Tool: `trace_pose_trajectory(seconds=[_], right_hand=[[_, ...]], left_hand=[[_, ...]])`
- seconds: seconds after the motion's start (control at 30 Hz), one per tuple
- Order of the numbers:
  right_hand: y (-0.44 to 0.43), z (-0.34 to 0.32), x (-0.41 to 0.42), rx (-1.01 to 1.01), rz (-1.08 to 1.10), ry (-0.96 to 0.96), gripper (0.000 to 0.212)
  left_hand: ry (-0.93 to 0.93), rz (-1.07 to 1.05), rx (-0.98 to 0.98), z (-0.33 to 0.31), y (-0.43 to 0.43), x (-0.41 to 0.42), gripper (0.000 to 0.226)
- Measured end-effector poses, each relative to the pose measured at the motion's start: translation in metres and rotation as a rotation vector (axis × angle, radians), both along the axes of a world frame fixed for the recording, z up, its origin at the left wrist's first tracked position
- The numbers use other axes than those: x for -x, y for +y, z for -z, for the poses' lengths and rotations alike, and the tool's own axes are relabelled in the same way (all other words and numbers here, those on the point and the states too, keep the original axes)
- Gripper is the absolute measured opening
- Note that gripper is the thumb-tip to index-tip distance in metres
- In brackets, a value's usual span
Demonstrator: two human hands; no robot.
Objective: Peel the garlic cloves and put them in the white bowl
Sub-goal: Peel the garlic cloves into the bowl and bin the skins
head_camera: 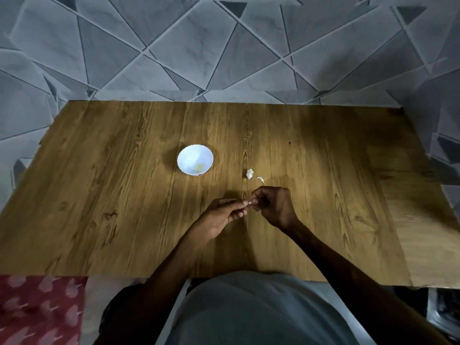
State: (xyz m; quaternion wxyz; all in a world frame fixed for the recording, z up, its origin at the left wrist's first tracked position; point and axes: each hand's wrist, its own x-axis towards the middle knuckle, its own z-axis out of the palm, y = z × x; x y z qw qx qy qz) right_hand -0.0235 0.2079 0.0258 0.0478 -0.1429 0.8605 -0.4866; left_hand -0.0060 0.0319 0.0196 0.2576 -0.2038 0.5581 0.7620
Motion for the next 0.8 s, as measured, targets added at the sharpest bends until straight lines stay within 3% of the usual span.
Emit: trace_pose_trajectory(seconds=[0.17, 0.33, 0.5, 0.6, 0.7, 0.8], right_hand=[[0.003, 0.0, 0.003, -0.11, -0.114, 0.192, 0.019], [0.006, 0.001, 0.006, -0.155, -0.17, 0.237, 0.02], [0.001, 0.0, 0.009, -0.074, 0.035, 0.047, 0.019], [0.0, -0.007, 0.011, 0.051, 0.127, -0.117, 0.02], [0.001, -0.013, 0.013, 0.163, 0.128, -0.197, 0.009], [0.001, -0.015, 0.011, 0.193, 0.116, -0.201, 0.007]], left_hand=[[-0.318, -0.147, -0.198, -0.005, 0.005, 0.002, 0.008], [-0.428, -0.215, -0.3, -0.007, 0.008, 0.001, 0.011], [-0.008, -0.185, 0.001, -0.007, 0.016, -0.004, 0.005], [0.167, -0.153, 0.152, -0.007, 0.02, -0.005, 0.013], [0.153, -0.159, 0.139, -0.009, 0.019, -0.004, 0.011], [0.01, -0.218, 0.001, -0.012, 0.017, -0.003, 0.007]])
